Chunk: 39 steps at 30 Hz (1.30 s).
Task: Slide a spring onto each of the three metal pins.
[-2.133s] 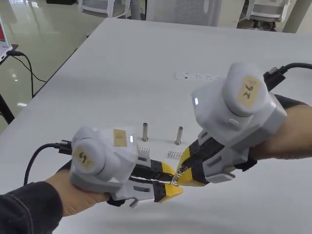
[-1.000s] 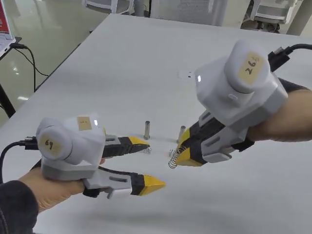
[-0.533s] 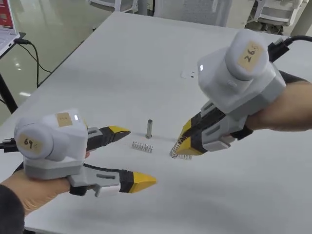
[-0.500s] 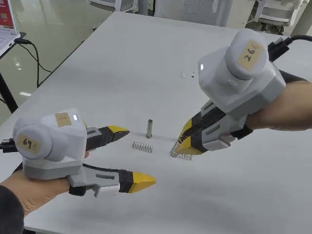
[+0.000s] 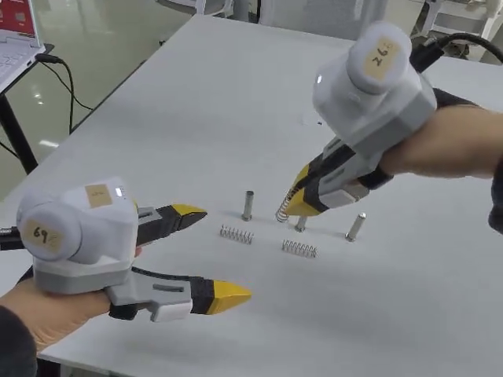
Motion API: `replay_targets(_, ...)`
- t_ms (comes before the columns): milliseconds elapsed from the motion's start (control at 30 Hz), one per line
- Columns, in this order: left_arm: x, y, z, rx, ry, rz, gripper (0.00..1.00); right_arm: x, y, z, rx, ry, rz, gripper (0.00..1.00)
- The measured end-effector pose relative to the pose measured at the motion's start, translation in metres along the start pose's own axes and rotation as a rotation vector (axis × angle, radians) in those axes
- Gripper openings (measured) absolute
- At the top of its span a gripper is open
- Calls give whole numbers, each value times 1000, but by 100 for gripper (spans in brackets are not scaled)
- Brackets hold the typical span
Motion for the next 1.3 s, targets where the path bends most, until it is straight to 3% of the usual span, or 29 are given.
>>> replay_targets(300, 0, 2, 0, 7, 6, -8, 74, 21, -11, -13, -19, -4, 15, 12)
replay_targets(700, 0, 6, 2, 5, 16, -16, 74, 53, -39, -28, -42, -12, 42, 13)
replay_targets(1233, -1, 5, 9, -2, 40, -15, 74, 66, -69, -31, -60, -29, 44, 13)
replay_targets(1300, -1, 5, 10, -2, 43, -14, 73, 61, -69, -30, -66, -31, 37, 13)
Point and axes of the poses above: the centre of the closed fingertips' face, and the gripper's own axes: y roughly backward along the fingers, x roughly to its right, z roughly out of its underside, the point moved 1 cm from there along y, roughly backward along the fingers, and after that the axes turned 13 degrees about -y, right-handed, at the moved point
